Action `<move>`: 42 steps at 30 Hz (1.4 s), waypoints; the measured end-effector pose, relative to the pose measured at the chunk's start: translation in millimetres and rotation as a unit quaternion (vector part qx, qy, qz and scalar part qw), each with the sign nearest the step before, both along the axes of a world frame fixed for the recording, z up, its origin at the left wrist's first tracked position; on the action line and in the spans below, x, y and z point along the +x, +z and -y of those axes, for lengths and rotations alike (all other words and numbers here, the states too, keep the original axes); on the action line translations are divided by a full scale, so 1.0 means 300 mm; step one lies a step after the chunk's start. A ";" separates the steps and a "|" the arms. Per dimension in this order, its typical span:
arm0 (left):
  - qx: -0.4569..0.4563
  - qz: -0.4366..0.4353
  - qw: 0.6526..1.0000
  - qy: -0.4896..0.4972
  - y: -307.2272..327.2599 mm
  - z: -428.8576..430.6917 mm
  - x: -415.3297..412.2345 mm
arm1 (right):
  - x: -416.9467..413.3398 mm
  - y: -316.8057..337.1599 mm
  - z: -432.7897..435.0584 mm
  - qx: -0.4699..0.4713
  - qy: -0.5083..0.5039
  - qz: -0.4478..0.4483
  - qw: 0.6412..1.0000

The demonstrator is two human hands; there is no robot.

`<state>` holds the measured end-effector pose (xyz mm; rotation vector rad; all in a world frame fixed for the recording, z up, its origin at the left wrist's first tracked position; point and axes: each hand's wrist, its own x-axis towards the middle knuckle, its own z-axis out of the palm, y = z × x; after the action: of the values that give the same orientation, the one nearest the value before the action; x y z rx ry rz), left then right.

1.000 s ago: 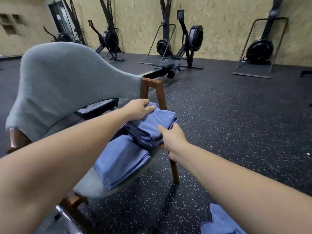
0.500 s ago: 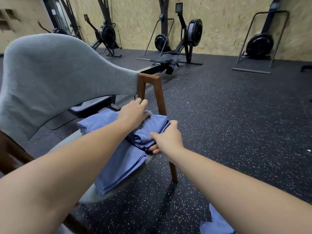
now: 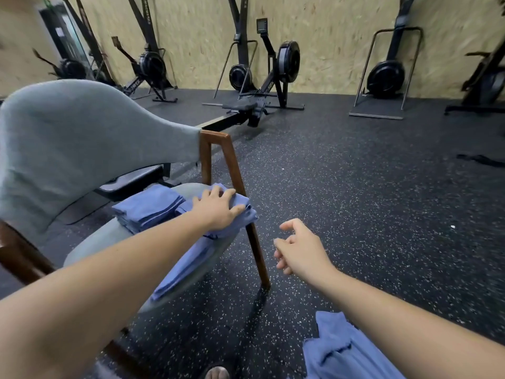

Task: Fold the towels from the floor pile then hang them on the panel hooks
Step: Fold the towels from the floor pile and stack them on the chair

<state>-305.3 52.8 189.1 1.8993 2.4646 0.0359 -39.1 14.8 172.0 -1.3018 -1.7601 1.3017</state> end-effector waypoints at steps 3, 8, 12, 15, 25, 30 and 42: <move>0.042 -0.025 0.997 -0.064 0.035 0.026 0.113 | 0.093 -0.009 0.034 0.003 -0.014 0.002 1.000; 0.062 -0.031 0.981 -0.182 0.004 0.088 0.404 | 0.274 -0.062 0.074 0.010 -0.047 0.015 0.999; -0.008 0.019 0.972 -0.233 -0.108 0.141 0.619 | 0.442 -0.195 0.097 -0.008 -0.086 0.041 0.995; -0.047 0.068 0.966 -0.243 -0.252 0.191 0.745 | 0.575 -0.344 0.126 -0.041 -0.125 0.058 0.990; -0.172 0.178 0.941 -0.229 -0.759 0.421 0.991 | 0.834 -0.821 0.382 -0.043 -0.059 0.291 0.954; -0.210 0.217 0.929 -0.213 -0.892 0.566 1.100 | 0.878 -0.921 0.558 0.021 0.036 0.412 0.910; -0.206 0.306 0.909 -0.195 -0.920 0.657 1.154 | 0.874 -0.885 0.584 0.014 0.035 0.410 0.911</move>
<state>40.9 -144.2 -86.8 1.7903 1.5265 0.0783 223.1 -160.6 -93.4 -1.9620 -2.3645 0.7795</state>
